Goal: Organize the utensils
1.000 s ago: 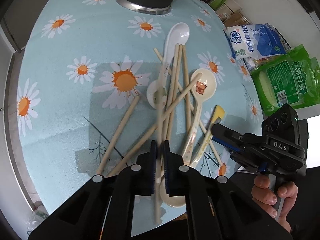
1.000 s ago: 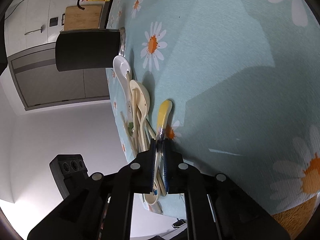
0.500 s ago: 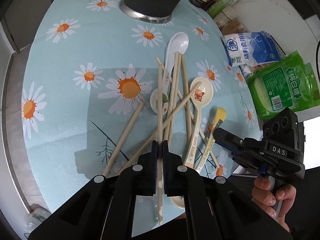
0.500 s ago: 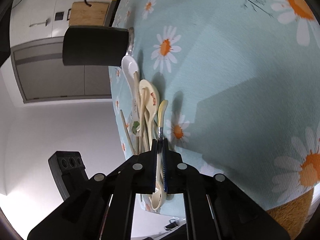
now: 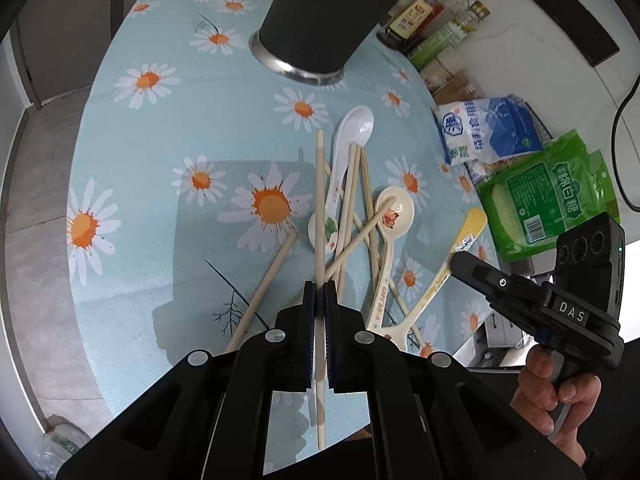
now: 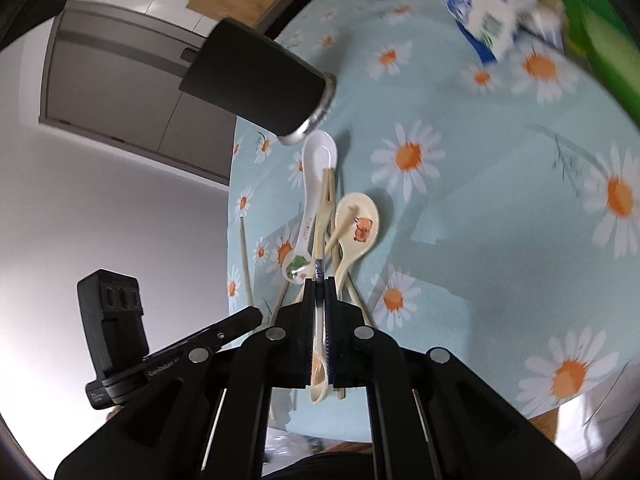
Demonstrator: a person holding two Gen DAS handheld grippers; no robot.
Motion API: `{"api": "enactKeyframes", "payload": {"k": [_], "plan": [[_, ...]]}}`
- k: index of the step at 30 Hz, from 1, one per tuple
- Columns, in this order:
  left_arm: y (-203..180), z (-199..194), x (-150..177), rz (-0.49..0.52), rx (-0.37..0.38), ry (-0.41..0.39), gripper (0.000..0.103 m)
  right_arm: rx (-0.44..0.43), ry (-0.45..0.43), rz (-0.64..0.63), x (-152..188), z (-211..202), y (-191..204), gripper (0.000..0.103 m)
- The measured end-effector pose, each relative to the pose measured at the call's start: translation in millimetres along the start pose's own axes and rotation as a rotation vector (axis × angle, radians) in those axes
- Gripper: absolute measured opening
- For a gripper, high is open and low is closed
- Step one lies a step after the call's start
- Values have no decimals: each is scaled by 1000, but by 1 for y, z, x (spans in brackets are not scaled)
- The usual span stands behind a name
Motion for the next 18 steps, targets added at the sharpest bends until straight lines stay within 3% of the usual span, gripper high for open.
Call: {"api": "enactKeyframes", "payload": {"k": [10,18], "plan": [[-1,-16,-8,-10,10,-62,3,101,-19,-194,-18,-4,26,5],[0,-31,-18,-33,5,-123,3,103,-32,-316,-32,-11,54,6]]}}
Point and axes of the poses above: each gripper's, at about its wrist camera, not at the fingertips, and z roughly the way its jaws point, y to its left, x to its underside, the point moved 7 cm from there along z, roughly the way its jaws point, and after that the axes turned 14 degrees about -x, right-handed, at the moved point
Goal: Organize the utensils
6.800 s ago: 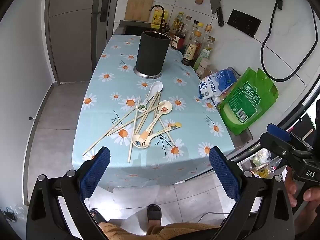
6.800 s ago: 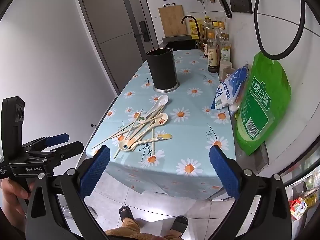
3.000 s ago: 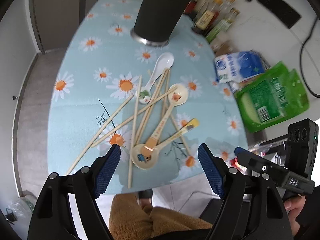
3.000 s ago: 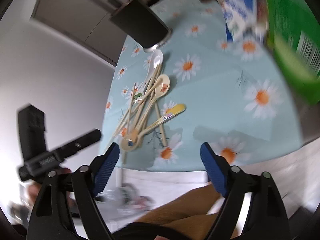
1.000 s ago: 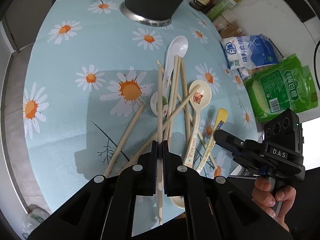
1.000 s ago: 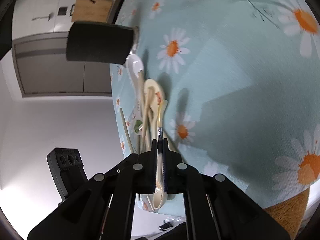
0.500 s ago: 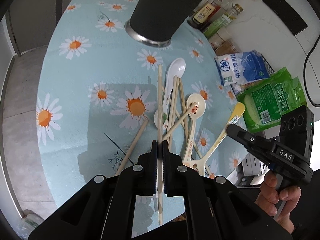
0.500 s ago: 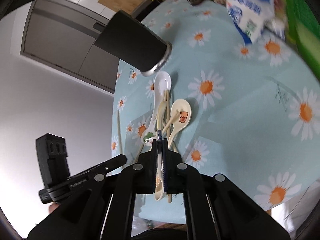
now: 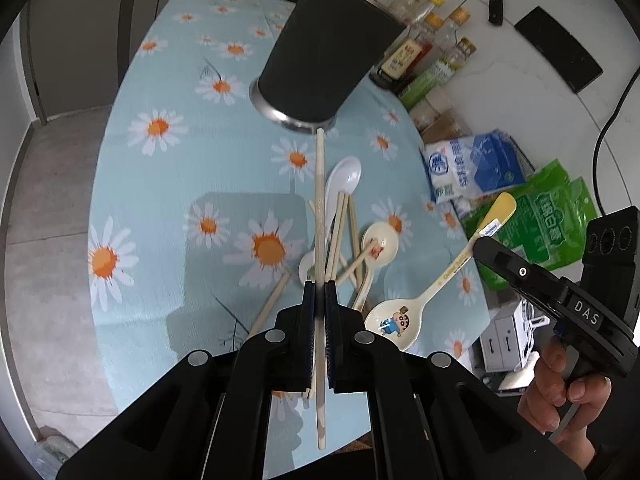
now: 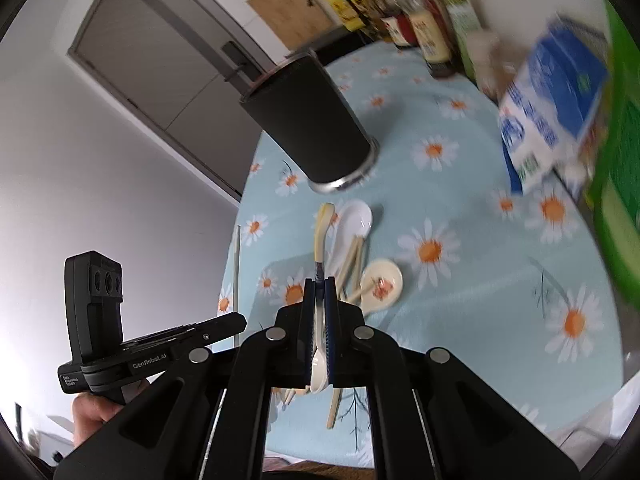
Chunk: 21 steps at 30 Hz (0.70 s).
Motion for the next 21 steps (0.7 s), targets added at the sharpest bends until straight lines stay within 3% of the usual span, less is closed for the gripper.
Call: {"api": "enactKeyframes", "payload": {"k": [9,21], "plan": [[-5,-19,-28,-34,-26,-101,3,-39,1,-120,-38,2,17,5],[-29,-58,-85,-37,-69,-308,3,-81,-38,-290,-98,-5,40,6]]}}
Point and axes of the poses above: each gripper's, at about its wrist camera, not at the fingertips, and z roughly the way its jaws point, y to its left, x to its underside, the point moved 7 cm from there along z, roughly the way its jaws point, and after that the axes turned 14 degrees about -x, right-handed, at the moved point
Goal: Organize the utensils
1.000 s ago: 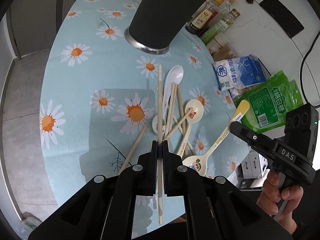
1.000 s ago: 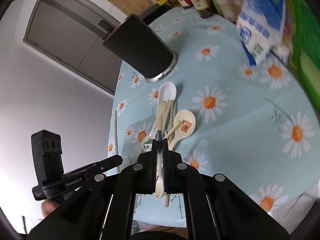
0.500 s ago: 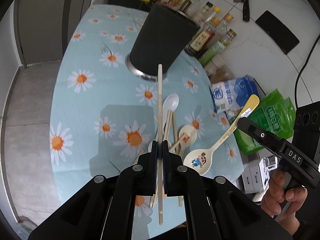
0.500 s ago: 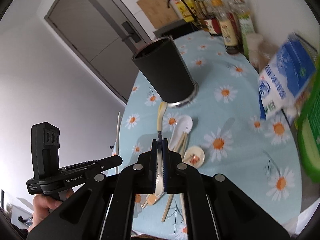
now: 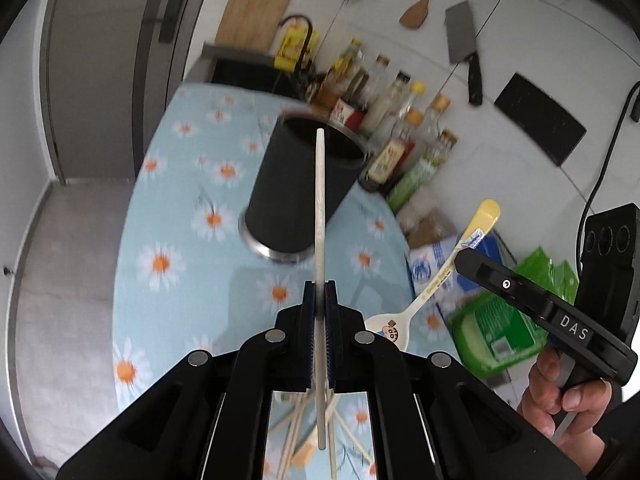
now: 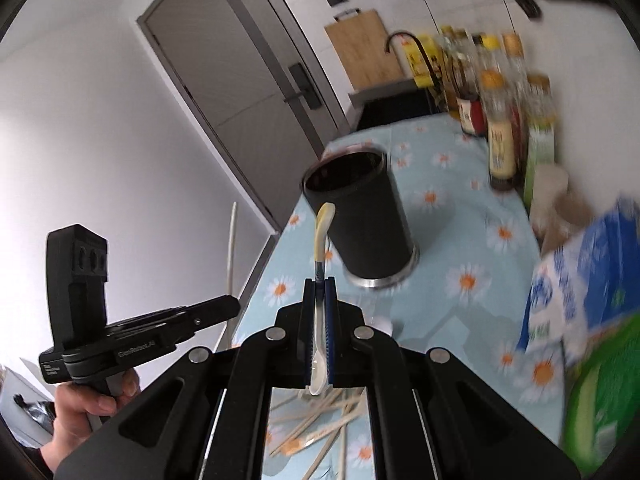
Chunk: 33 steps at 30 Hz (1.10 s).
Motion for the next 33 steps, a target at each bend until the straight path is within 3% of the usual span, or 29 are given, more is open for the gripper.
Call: {"api": "enactKeyframes", "payload": {"k": [7,21,33], "plan": [[-16,-20,-42,40,-49,-172,3,-36,-33,-76,-45,1,1,6],[-39,-19,-100,44,-39,-314,3,-60,-87,-152,-105,10,2,6],[-53,-9,-151,52,-15,-494,4,-33,-121,-166,-164,28,-21,6]]}}
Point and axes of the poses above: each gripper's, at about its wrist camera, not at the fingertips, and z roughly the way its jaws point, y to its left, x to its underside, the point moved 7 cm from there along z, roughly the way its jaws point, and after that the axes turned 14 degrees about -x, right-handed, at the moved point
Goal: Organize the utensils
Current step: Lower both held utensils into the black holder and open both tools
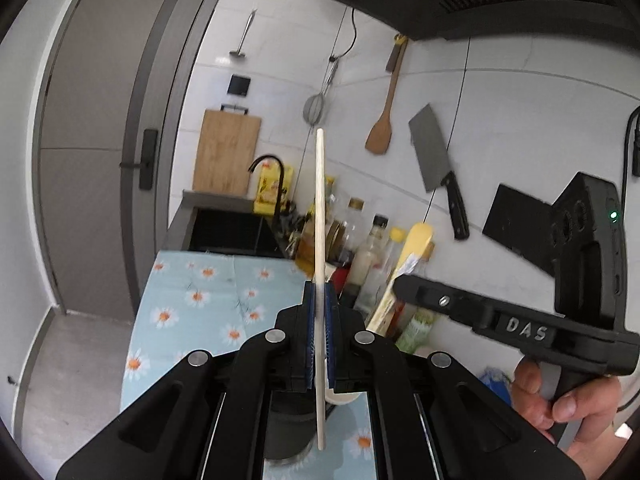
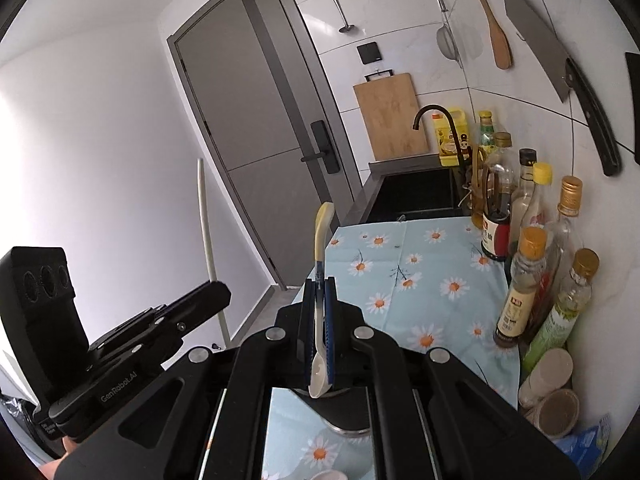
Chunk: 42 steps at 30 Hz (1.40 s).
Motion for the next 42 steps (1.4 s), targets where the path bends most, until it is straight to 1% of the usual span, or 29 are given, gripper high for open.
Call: {"api": "enactKeyframes", "payload": {"k": [3,7,12,15,19,22,23,25,28,30,34,35,36,37,39,40,42], "plan": [[0,9,-4,6,-2,-40,4,1,-17,10,-5,6,-6,6],[4,29,-2,-3,-5,-40,4,-4,-9,22,-8,20,-14,6],[9,46,6,-14,-8,-57,4,1,28,53,1,38,-26,6],[12,57,16,-9,-20,-33,4,-9,65,92,12,51,-36,6],[19,69,25,-32,-27,1,4,-1,108,122,25,64,-46,6],[24,70,30,-57,-40,25,4,-3,121,138,28,67,-48,8],[25,70,31,-58,-41,32,5,-7,120,144,29,66,-49,12],[25,70,33,-52,-50,38,5,-8,110,154,27,64,-50,17],[25,70,39,-33,-72,67,5,12,62,145,22,53,-49,17],[24,68,41,-32,-65,72,5,13,50,149,22,48,-48,17],[27,62,42,-35,-80,81,5,5,37,156,22,39,-44,17],[27,59,42,-38,-83,84,8,6,36,151,22,37,-42,17],[29,56,41,-42,-83,86,15,2,34,148,23,34,-40,17],[29,52,41,-45,-85,85,17,1,30,145,23,30,-38,18],[30,43,40,-37,-100,74,18,-2,25,149,25,22,-35,21],[31,36,40,-28,-109,64,18,-6,26,150,28,18,-33,22],[30,26,40,-9,-113,73,18,-8,34,137,32,11,-27,22]]}}
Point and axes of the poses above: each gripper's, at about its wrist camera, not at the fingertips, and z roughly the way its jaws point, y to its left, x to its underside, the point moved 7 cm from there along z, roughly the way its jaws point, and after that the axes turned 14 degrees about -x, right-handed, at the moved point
